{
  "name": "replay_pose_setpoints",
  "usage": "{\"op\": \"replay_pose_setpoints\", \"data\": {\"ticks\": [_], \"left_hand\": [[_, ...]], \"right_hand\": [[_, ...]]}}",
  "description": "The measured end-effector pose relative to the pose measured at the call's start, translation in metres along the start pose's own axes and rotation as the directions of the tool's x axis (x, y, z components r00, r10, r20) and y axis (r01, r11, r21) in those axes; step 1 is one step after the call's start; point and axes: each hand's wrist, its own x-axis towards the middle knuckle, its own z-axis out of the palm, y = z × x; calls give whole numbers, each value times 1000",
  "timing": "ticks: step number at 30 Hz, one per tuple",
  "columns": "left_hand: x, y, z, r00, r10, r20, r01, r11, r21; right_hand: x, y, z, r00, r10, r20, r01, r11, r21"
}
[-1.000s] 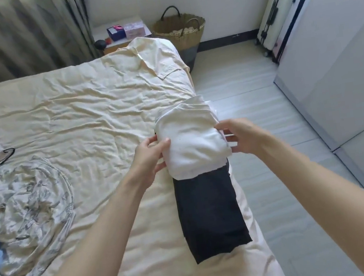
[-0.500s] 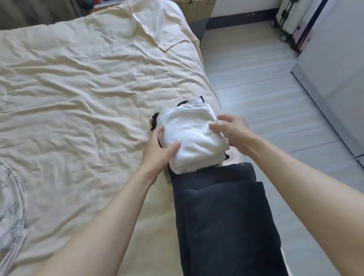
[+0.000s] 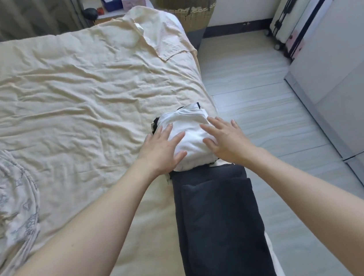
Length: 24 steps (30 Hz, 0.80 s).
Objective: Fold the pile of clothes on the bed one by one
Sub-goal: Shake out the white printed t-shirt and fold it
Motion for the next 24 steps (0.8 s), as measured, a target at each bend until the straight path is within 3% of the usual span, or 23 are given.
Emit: {"op": "replay_pose_setpoints", "data": {"ticks": [4,9,14,19,24], "left_hand": [[-59,3,-35,993,-28,-112,30,999,16],[-158,13,-85,941,-149,-303,77,969,-236],[-268,8,-124,887,-232,-399,101,941,-324],[-381,-17,-128,842,-314,-438,162,923,-350],[-480,-61,-86,807,-468,-360,319,858,-402]], "right_hand": [[-51,-22,-40,999,-40,-29,38,996,-85],[-118,-79,-92,987,-118,-110,111,992,-66],[-182,-155,-132,955,-226,-195,227,974,-15],[-237,-242,-141,921,-341,-187,351,936,25],[-276,-333,-102,890,-450,-71,450,893,-25]]}}
